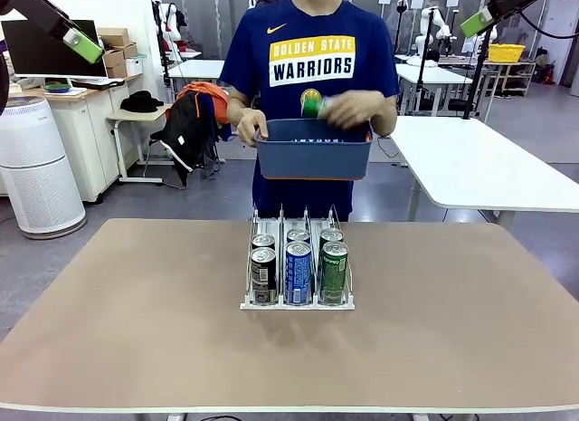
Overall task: Fill the beverage cans into the dispenser.
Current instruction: Pick up the Sprite handed by the human.
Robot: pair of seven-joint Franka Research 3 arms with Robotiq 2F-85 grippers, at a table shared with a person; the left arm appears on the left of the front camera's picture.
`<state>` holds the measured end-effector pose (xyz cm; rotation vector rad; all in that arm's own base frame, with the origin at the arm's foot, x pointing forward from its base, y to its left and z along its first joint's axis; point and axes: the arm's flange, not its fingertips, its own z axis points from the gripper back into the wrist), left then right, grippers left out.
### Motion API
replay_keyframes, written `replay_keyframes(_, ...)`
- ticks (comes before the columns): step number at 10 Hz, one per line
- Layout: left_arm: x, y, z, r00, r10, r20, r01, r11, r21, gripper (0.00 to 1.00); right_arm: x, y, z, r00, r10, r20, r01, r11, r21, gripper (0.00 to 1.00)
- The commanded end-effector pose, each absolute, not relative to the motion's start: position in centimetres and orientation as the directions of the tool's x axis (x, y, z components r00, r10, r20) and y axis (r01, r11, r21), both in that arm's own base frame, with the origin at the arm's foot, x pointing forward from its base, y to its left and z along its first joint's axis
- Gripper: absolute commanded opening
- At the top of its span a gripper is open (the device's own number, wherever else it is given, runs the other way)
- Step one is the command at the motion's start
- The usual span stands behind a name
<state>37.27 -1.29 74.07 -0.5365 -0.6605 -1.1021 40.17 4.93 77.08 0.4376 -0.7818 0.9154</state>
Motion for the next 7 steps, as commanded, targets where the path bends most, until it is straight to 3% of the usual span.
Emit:
replay_keyframes(1, 37.25, -1.26, 74.11, 0.299, -0.628, 0.718, 0.929, 0.363, -0.069, 1.0, 40.17, 4.88, 77.02, 0.365, 0.539, 0.759, -0.837, 0.547, 0.014, 1.0)
replay_keyframes(7, 37.25, -1.26, 74.11, 0.299, -0.628, 0.718, 0.929, 0.363, -0.069, 1.0, 40.17, 4.88, 77.02, 0.365, 0.539, 0.759, -0.837, 0.547, 0.014, 1.0)
